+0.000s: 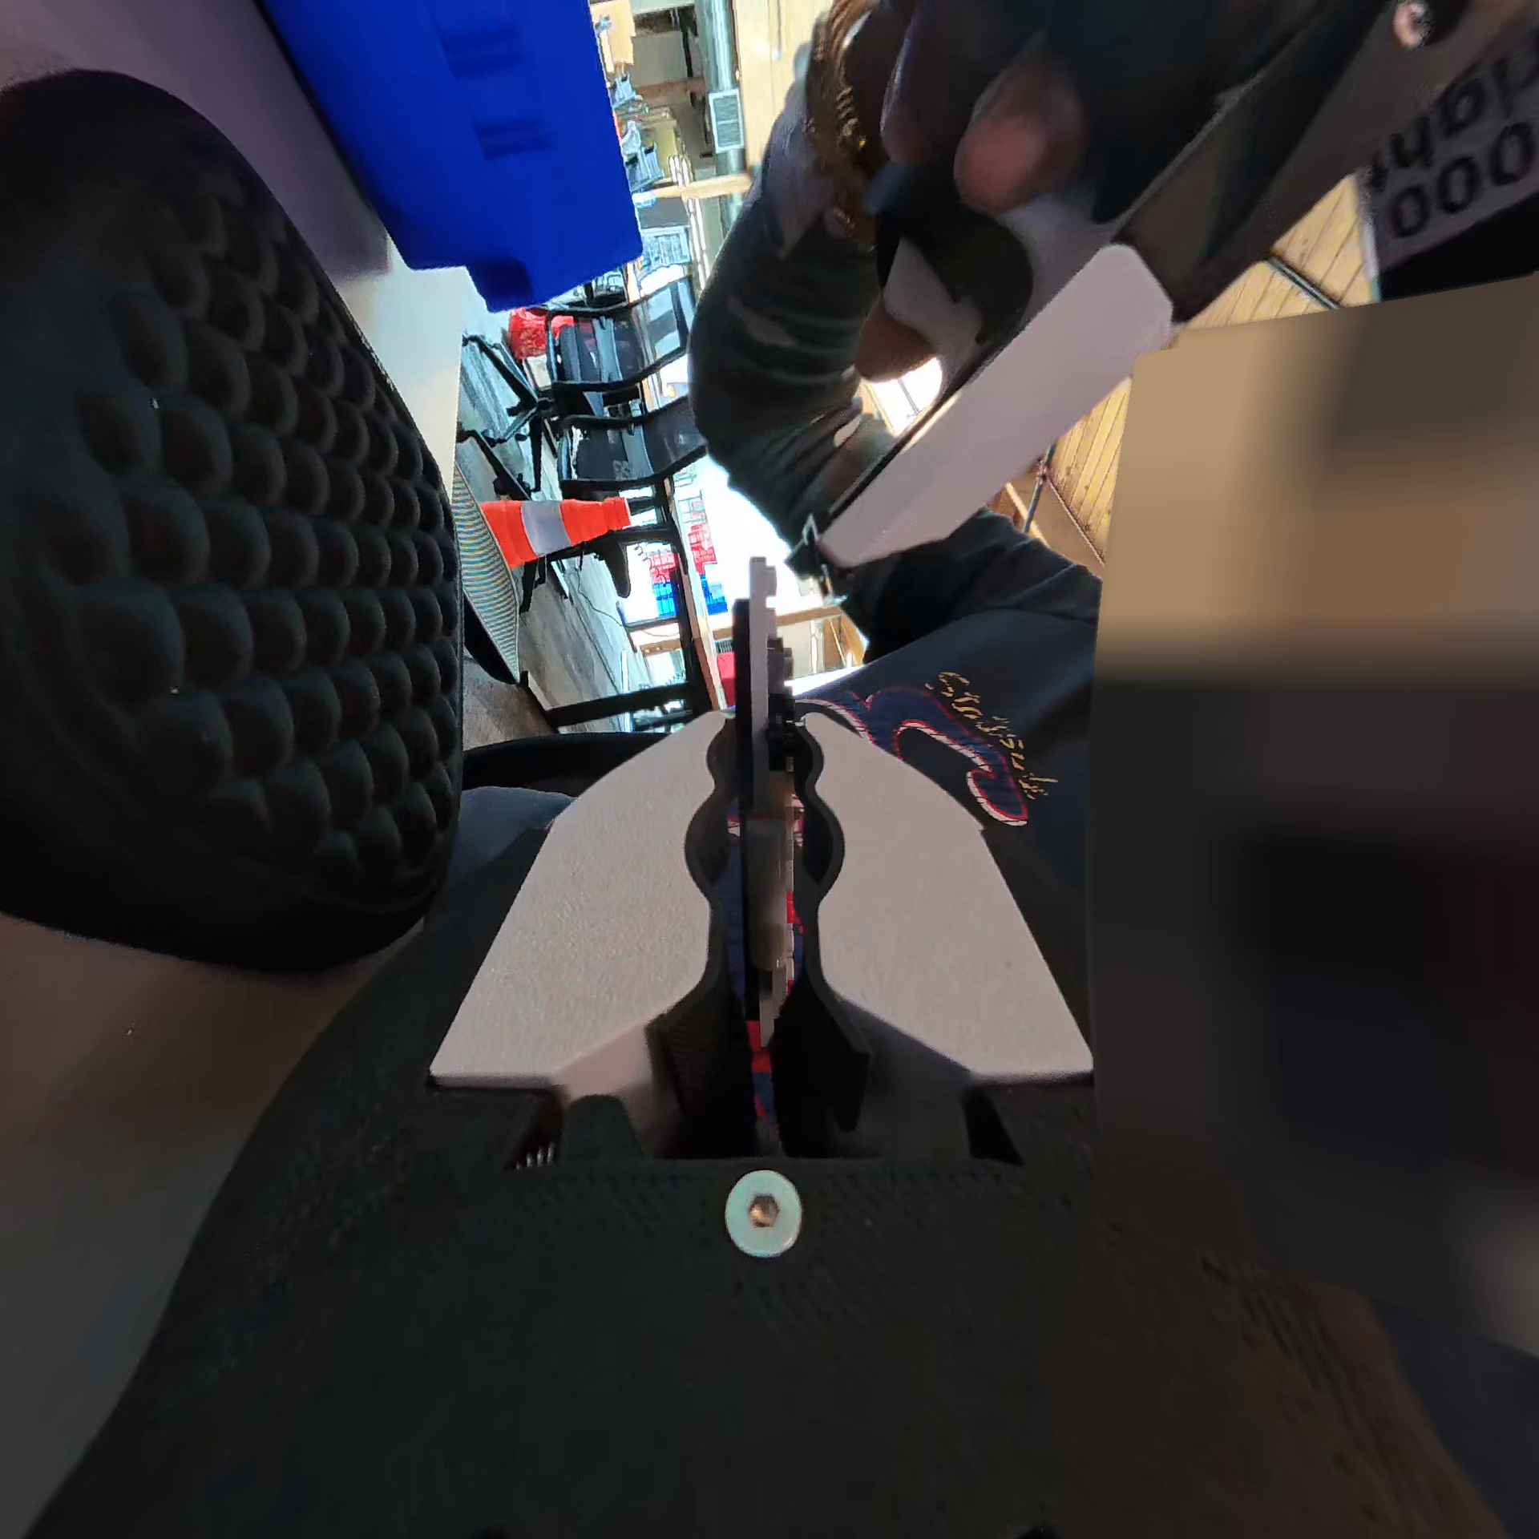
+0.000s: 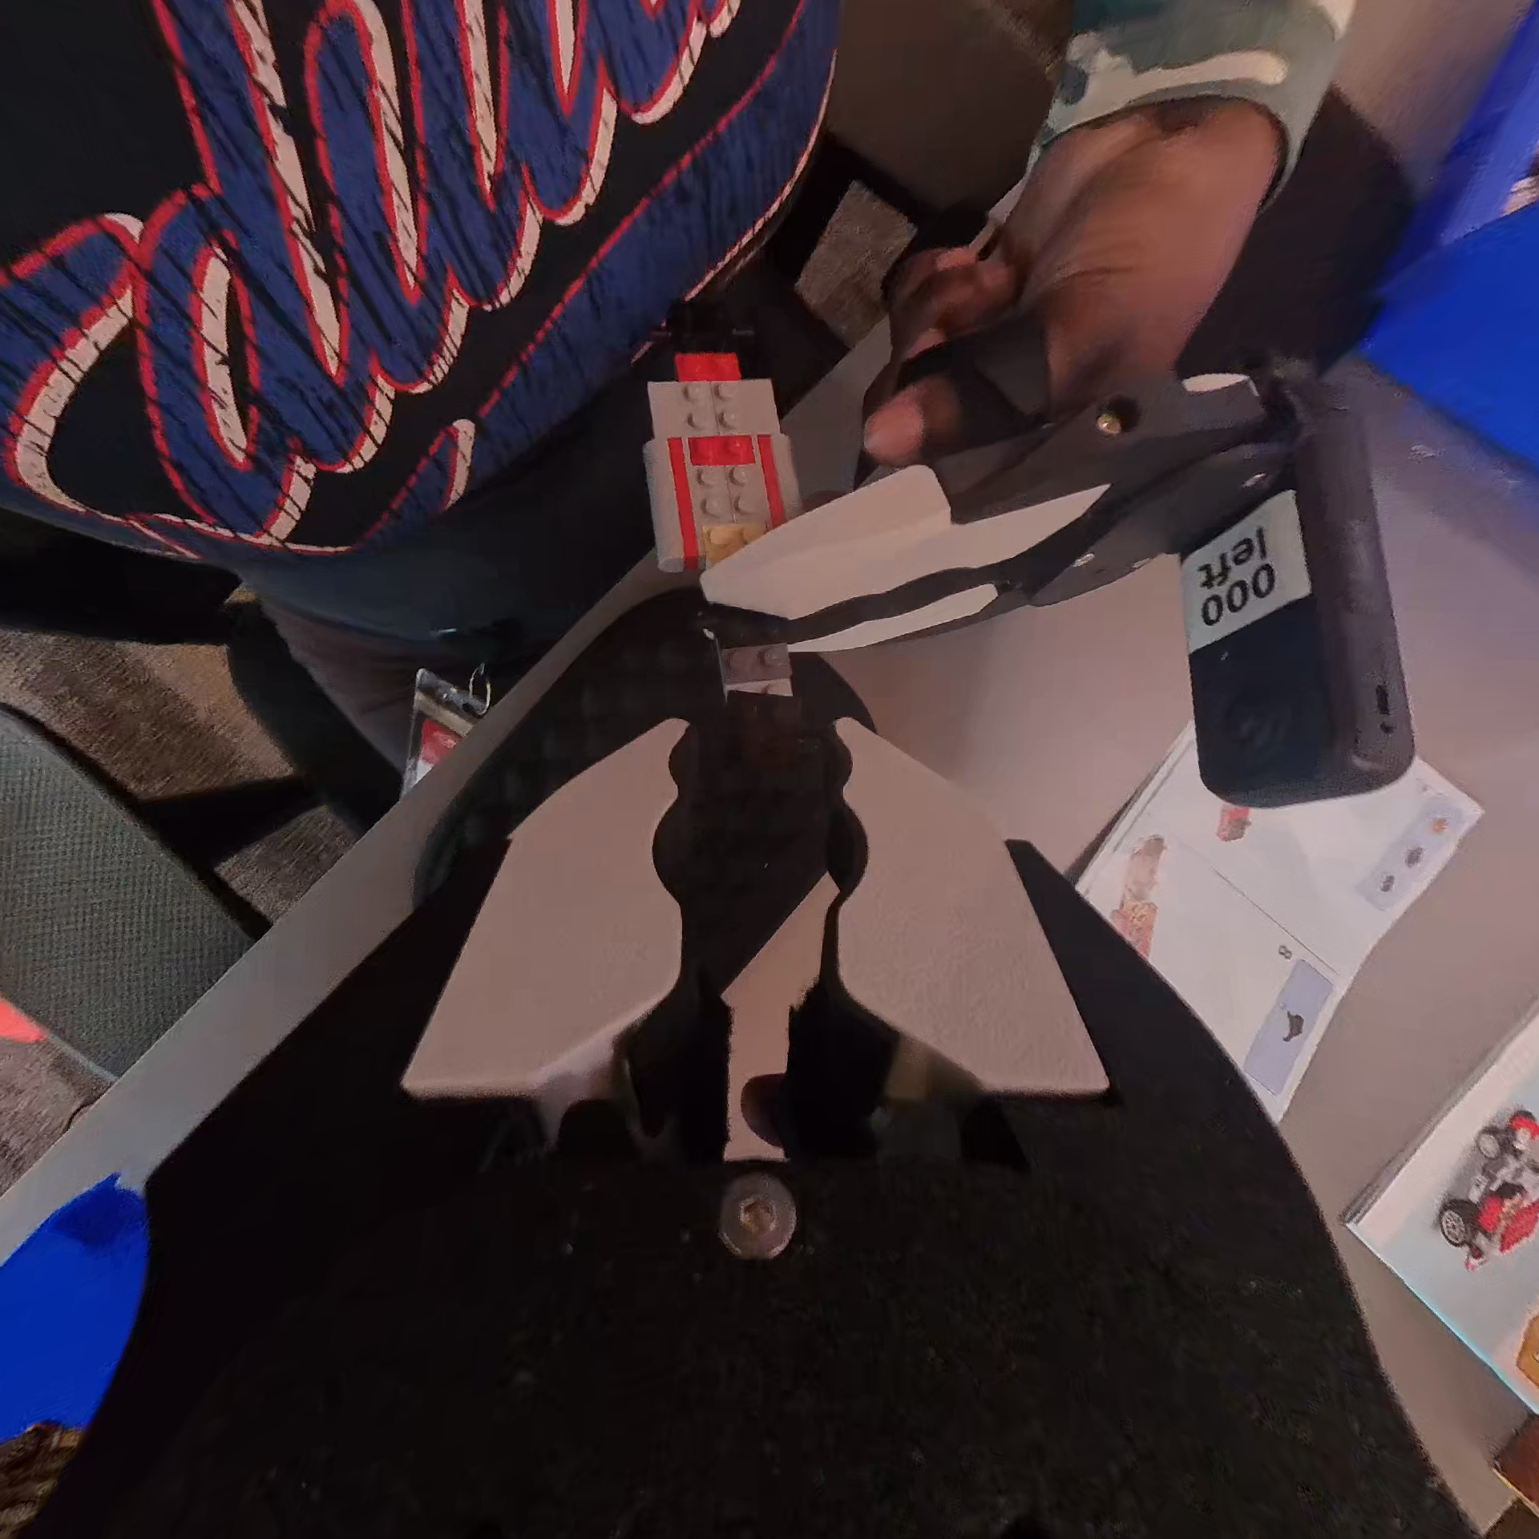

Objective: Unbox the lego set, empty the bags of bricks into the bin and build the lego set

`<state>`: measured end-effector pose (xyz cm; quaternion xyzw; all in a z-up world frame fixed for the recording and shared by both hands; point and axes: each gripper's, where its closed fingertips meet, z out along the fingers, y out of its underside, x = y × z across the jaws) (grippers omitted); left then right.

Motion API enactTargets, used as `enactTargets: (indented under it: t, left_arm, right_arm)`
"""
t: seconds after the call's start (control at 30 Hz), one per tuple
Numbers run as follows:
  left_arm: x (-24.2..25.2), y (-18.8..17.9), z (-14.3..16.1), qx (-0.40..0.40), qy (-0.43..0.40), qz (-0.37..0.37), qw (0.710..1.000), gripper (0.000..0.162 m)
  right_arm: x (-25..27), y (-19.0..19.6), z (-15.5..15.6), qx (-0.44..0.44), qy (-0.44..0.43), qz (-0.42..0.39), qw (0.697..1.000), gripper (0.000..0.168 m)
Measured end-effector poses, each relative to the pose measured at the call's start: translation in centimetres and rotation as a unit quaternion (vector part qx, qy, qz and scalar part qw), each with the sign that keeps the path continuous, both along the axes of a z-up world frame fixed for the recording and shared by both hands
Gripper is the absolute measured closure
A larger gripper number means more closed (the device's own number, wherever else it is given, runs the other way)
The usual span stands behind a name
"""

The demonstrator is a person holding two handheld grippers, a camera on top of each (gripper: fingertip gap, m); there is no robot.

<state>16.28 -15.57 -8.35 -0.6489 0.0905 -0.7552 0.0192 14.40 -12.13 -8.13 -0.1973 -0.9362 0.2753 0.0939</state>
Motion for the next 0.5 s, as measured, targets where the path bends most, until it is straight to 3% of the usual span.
enactTargets:
  t: [0.2,0.5]
  left_arm:
    - [0.5,0.0,-0.2,0.002,0.004,-0.014,1.000,0.150]
    - [0.7,0.0,-0.5,-0.004,0.000,-0.026,1.000,0.150]
  right_arm:
    - [0.2,0.3,-0.9,0.023,-0.064,0.024,0.997,0.139]
    - [0.0,0.6,-1.4,0.052,-0.077,0.074,0.993,0.139]
